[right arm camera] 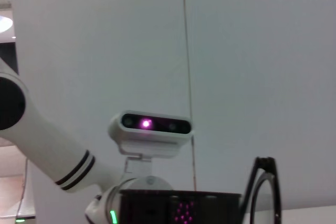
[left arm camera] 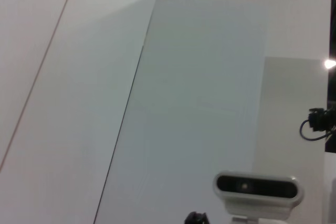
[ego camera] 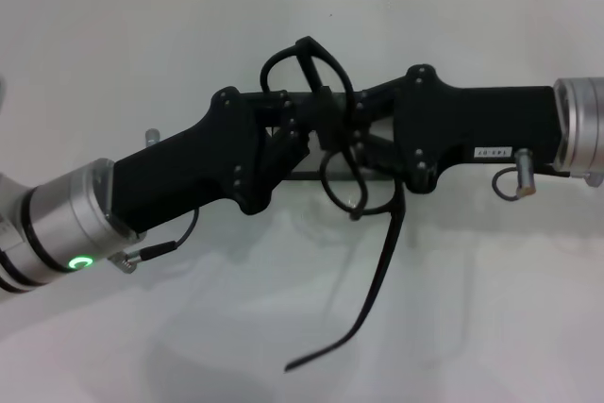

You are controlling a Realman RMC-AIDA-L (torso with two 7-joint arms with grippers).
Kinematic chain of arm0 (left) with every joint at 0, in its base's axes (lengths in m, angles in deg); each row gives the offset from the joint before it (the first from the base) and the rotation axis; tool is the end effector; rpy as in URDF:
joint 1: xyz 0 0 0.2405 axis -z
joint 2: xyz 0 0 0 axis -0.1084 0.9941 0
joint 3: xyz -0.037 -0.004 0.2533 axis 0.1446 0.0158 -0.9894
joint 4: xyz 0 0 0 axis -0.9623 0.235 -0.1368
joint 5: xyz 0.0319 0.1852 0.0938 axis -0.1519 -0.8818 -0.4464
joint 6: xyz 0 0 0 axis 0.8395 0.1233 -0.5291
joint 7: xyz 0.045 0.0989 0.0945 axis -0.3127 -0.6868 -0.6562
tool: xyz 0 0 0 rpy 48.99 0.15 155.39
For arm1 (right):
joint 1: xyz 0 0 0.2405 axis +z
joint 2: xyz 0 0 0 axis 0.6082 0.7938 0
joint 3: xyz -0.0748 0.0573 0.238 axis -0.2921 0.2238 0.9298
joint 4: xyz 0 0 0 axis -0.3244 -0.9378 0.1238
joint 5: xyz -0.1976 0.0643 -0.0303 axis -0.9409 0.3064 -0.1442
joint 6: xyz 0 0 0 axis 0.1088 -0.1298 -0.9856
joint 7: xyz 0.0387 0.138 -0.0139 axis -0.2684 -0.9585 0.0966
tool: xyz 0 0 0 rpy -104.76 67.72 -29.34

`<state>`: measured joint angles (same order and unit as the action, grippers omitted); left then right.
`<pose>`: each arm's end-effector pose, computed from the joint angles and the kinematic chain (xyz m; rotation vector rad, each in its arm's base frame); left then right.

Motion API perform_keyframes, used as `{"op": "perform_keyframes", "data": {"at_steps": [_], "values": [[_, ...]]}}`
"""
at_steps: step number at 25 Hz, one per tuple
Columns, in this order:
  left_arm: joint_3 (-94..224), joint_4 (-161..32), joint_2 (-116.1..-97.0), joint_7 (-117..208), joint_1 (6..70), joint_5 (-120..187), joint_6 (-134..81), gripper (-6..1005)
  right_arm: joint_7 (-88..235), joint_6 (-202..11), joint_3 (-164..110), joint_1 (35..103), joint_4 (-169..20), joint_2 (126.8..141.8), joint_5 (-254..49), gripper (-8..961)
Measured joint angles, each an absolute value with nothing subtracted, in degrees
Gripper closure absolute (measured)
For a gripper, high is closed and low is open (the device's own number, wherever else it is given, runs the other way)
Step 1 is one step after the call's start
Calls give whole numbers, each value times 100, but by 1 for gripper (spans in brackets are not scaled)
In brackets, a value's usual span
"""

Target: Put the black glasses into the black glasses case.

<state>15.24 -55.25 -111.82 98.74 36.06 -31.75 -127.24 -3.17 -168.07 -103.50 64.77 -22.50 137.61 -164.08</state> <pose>-0.2137 0.2687 -0.0304 -2.4898 -0.3672 -1.6286 0.1396 0.3242 -0.0203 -2.8930 0.0662 0.9981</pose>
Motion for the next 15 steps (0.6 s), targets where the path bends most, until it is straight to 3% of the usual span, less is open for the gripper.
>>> {"op": "perform_keyframes", "data": {"at_steps": [15], "values": [[1356,-5447,-11144,9760,3626,-3283,-13236,956,438,-17759,-9085,6083,-2587,13735,-15089,841]]}}
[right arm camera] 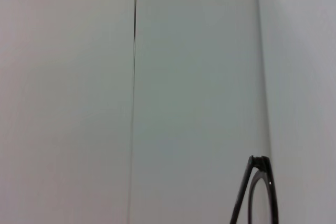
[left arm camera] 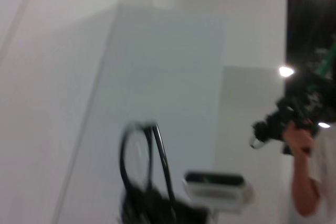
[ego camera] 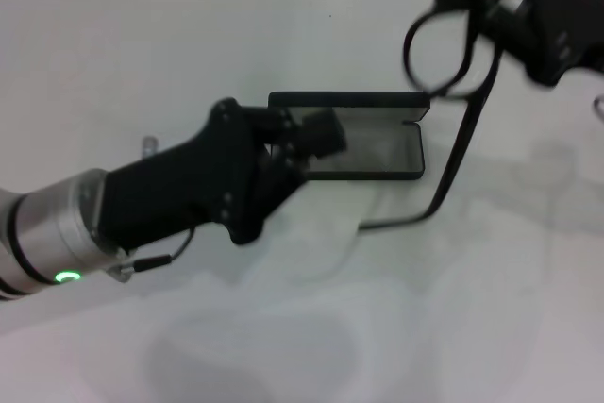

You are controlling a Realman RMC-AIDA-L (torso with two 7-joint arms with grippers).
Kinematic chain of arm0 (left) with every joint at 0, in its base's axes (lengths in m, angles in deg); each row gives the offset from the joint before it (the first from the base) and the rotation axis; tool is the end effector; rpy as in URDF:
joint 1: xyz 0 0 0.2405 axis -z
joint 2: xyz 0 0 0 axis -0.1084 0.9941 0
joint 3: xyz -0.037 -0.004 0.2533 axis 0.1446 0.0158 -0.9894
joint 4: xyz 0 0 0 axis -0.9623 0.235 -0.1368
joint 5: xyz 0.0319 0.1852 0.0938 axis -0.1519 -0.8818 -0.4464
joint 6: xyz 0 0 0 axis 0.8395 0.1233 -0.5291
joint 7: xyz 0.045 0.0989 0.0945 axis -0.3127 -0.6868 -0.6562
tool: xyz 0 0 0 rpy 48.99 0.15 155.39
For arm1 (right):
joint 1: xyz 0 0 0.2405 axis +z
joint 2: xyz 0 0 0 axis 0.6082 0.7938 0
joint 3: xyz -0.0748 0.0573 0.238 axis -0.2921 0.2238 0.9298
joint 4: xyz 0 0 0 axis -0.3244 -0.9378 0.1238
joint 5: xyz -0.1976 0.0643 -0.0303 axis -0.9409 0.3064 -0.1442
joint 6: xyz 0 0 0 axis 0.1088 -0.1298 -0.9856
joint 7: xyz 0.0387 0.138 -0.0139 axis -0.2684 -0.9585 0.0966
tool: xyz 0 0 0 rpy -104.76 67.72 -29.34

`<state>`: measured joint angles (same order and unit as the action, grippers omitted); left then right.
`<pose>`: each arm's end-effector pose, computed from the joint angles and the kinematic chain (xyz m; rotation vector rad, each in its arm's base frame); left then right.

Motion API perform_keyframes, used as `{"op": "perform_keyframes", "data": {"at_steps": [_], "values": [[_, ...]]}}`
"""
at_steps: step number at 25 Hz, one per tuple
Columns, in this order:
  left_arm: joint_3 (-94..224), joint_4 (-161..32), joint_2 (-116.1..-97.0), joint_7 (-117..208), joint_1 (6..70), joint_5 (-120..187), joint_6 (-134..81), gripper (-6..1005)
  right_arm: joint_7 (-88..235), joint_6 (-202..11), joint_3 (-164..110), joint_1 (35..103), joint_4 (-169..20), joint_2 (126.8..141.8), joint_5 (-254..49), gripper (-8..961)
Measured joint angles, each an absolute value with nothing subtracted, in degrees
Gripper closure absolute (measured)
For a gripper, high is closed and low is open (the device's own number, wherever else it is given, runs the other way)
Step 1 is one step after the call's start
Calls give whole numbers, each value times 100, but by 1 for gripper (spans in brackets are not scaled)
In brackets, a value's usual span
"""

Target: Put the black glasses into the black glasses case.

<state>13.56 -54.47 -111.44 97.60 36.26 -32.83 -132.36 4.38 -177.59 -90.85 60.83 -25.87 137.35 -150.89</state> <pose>-0.2081 0.2581 -0.0244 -2.5483 -0.2580 -1.7026 0.1595 0.3248 0.0462 -2.5328 0.0255 1.3690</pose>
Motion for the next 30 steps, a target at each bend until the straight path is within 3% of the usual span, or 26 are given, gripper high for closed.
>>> {"op": "perform_keyframes", "data": {"at_steps": [6,16,30], "values": [[820,-5457,-11173,9650,3893,-3390,-13236,956,1015,-17769,-9140,6304,-2861,13764,-14306,841],[773,-5516,-11221,9572,3957,-3297,-13237,956,1855,-17606,-9521,7775,-5102,13781,-14072,841],[771,-5545,-11231,9585,3963,-3102,-12951,955,2045,-17604,-10209,7829,-5171,13778,-13469,840]]}}
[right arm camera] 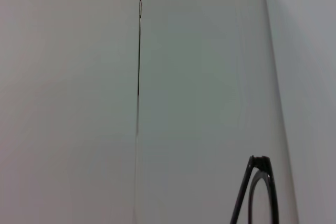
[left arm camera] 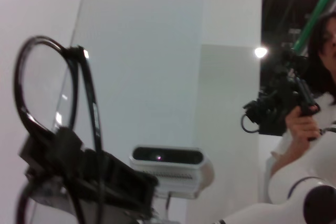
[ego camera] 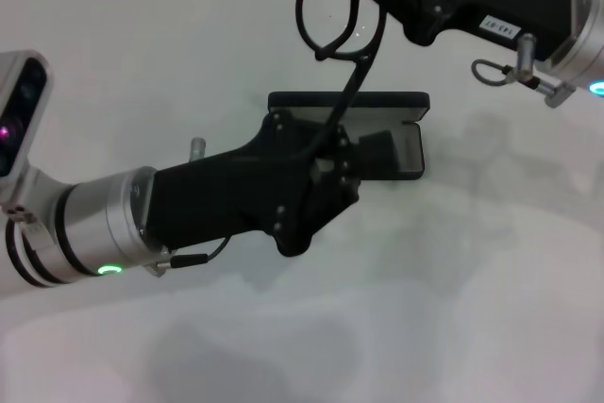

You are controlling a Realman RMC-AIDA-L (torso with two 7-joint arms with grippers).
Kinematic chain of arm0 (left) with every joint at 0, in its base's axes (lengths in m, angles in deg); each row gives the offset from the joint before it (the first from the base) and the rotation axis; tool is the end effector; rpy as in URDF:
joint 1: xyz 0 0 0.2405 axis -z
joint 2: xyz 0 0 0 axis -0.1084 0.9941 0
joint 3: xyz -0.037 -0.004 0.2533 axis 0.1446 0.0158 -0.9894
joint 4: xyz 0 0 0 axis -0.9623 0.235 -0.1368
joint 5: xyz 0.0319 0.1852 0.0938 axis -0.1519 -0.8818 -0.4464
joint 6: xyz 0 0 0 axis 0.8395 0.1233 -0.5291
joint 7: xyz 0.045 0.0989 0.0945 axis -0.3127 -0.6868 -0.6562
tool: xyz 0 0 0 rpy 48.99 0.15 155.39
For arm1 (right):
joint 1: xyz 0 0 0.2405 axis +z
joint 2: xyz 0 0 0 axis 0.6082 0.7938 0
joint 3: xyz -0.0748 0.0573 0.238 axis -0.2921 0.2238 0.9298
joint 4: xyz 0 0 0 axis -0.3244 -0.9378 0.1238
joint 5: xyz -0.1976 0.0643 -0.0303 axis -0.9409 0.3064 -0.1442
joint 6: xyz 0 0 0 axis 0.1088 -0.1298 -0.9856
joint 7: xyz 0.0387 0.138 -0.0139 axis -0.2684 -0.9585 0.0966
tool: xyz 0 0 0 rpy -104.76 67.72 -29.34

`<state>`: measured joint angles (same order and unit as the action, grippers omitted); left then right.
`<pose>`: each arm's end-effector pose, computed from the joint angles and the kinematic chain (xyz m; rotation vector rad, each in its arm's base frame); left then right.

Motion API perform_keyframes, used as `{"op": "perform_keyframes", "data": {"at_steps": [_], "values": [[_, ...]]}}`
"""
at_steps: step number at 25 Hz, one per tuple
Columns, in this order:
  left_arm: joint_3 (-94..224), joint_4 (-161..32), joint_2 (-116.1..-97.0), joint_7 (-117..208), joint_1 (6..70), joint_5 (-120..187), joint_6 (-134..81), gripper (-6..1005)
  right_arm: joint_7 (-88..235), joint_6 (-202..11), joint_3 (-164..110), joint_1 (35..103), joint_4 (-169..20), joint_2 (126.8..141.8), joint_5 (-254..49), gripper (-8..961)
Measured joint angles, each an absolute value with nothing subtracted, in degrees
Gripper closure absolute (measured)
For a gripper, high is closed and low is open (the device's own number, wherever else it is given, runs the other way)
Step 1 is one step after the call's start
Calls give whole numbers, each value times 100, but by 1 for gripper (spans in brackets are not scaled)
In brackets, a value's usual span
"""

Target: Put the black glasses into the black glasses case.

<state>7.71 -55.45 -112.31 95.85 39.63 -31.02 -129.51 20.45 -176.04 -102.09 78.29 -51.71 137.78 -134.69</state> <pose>-0.1915 0.2636 -0.0425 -2.6458 -0.2074 -1.6681 0.1196 0.3603 -0.0088 -2.5019 -0.0008 1.5153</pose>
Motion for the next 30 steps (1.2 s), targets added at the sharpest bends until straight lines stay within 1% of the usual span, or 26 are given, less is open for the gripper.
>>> {"op": "perform_keyframes", "data": {"at_steps": [30], "values": [[783,-5736,-11203,9581,3908,-2501,-12716,955,2012,-17587,-10671,7783,-5190,13772,-13506,840]]}}
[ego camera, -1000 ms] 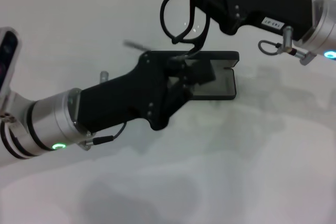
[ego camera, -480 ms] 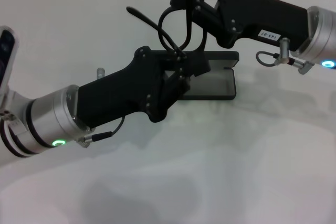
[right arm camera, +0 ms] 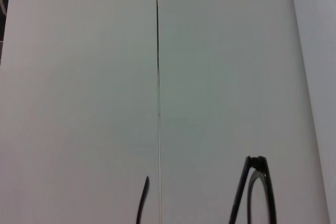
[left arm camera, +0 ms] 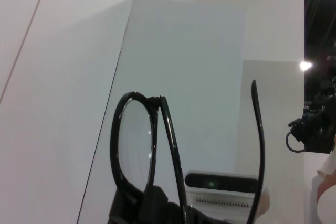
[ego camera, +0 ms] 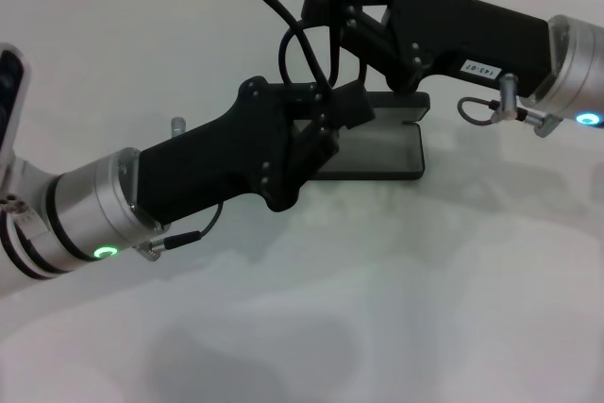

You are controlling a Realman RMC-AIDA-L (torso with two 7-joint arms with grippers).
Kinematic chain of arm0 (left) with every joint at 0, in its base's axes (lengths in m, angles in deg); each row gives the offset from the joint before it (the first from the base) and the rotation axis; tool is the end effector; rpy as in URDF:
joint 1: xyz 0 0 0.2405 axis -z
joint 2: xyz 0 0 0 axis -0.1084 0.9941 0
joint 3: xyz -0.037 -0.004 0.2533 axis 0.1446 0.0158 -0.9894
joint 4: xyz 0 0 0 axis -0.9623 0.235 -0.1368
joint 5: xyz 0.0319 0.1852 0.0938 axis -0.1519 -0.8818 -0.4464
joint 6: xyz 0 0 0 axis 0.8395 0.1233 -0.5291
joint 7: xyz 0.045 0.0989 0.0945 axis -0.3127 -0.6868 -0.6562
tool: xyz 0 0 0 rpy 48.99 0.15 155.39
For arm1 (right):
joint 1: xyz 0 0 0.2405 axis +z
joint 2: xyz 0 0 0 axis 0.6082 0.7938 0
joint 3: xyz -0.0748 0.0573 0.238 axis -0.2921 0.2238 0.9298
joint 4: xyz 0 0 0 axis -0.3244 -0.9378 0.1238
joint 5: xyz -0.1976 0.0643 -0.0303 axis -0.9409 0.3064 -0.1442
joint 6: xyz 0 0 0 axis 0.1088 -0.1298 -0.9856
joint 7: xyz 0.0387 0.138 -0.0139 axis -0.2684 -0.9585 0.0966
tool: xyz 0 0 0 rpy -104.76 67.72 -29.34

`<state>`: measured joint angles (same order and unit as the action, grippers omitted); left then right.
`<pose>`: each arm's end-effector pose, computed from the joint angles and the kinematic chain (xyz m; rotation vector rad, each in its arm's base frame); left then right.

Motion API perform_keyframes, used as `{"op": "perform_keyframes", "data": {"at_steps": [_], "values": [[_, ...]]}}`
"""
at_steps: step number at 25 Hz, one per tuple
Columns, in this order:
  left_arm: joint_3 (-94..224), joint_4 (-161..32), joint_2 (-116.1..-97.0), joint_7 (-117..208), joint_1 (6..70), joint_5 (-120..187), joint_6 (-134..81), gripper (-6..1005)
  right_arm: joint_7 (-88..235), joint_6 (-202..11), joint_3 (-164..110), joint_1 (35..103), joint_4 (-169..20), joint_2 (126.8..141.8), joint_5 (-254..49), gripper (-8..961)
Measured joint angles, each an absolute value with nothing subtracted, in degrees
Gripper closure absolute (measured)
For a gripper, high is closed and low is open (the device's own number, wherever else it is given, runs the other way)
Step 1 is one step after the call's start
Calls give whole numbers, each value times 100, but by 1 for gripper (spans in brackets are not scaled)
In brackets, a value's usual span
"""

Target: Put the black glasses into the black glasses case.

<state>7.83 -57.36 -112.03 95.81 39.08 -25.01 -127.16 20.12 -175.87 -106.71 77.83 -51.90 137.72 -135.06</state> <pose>-0.1977 0.2734 -0.0379 -2.5128 -0.2902 -1.6623 0.1233 0.3496 -0.0235 -2.5990 0.0102 1.4763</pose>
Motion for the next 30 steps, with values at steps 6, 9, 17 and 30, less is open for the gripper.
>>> {"op": "perform_keyframes", "data": {"at_steps": [6,9,17,30], "values": [[730,-5709,-11187,9576,3914,-2647,-12706,955,2011,-17598,-10550,7753,-5181,13761,-13454,840],[715,-5702,-11187,9553,3900,-2668,-12692,955,2005,-17639,-10480,7745,-5180,13752,-13447,840],[757,-5735,-11199,9488,3797,-2610,-12504,955,1899,-17704,-10499,7728,-5120,13756,-13444,840],[772,-5736,-11213,9488,3688,-2457,-12496,955,1786,-17836,-10509,7650,-5123,13761,-13491,841]]}}
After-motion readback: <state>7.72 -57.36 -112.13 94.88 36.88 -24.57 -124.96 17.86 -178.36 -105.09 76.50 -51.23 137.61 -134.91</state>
